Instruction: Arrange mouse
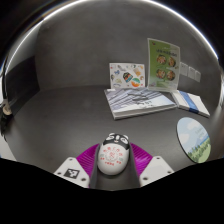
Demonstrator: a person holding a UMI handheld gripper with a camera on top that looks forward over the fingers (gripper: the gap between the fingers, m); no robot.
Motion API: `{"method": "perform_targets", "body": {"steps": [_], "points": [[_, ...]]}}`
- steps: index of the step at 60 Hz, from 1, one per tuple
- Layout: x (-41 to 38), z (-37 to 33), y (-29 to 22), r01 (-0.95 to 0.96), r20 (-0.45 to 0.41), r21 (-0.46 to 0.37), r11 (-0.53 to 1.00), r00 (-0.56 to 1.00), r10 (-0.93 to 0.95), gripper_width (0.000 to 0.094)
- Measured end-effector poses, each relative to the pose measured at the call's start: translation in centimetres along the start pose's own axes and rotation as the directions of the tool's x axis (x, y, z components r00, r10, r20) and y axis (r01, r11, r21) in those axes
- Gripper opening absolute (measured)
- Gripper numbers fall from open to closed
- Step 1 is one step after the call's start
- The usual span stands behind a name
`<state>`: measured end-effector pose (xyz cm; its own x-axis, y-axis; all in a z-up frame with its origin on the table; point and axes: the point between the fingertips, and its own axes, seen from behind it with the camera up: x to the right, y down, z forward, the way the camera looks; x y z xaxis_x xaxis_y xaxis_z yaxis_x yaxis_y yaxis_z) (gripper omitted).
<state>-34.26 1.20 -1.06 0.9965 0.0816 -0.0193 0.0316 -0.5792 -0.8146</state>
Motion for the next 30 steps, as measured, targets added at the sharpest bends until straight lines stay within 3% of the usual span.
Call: {"method": "perform_targets", "body": {"steps": [2,8,17,22,26,30], "points": [[-0.1,0.1,-0.2,-0.006,0.004,0.002,1.0,1.0,0.006,0.0478],[-1.0,-1.6,-1.1,0.021,0.048,0.01,1.0,0.999,-0.021,0.0458],[3.6,-8.3,-10.5,0.041,0.021,0.224,0.974,0.999,-0.047,0.0455],[10.8,-11.1,-14.1,0.076,-0.067,0.305,0.949,0.996,-0.058,0.0453],[17.0,-11.3,-13.9,0.103,-0.133,0.294,0.95,0.989,-0.066,0.0452],[22.3,-9.1,-10.9,0.08,-0.134,0.232,0.969,0.99,-0.05,0.0451]]}}
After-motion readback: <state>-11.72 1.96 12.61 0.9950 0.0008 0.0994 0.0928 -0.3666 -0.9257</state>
